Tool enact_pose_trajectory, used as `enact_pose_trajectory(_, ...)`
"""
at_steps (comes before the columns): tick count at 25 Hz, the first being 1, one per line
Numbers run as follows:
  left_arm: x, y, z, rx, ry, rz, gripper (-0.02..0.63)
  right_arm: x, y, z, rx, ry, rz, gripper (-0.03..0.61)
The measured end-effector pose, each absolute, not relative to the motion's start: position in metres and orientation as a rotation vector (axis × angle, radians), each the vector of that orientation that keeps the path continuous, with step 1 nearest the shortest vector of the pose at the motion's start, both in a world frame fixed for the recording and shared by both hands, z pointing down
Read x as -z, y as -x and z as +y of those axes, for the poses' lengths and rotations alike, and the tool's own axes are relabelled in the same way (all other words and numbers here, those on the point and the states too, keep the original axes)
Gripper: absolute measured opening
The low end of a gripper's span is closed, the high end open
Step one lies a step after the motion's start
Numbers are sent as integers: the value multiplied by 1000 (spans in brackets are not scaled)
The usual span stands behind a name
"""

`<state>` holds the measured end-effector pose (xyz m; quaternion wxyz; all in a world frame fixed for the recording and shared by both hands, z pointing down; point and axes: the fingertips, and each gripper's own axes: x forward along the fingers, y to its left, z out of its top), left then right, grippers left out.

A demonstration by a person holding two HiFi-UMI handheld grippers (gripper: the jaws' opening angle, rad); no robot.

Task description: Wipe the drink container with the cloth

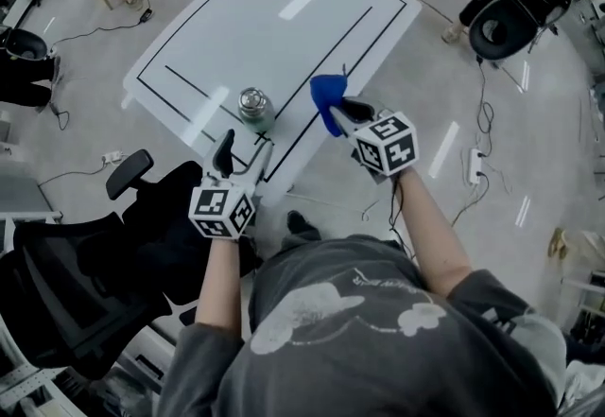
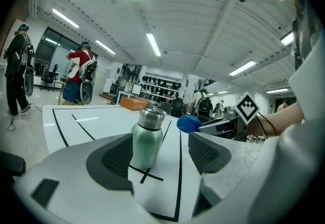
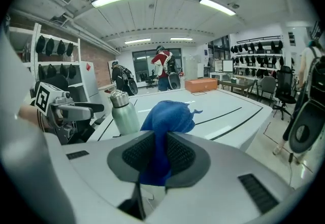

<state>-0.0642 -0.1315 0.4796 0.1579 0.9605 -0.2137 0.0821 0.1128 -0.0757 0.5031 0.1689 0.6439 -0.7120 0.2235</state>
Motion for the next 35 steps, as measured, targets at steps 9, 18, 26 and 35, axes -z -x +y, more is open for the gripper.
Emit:
enact_pose_trajectory(9, -470, 64, -79, -260, -2695, -723, 297, -479, -124, -26, -613, -1843, -2085, 71)
enact_pose_trajectory(18, -458, 64, -21, -265, -2707, -837, 9, -465, -109, 33, -539, -1779, -2141, 69)
enact_pose_trajectory(26, -459, 68, 44, -304, -2714, -873, 3, -463, -97, 100, -506, -1751, -2155, 68)
enact_pose_trajectory(35, -463, 78, 118, -285, -2682, -860, 3, -465, -80, 175, -505, -1714, -2161, 69)
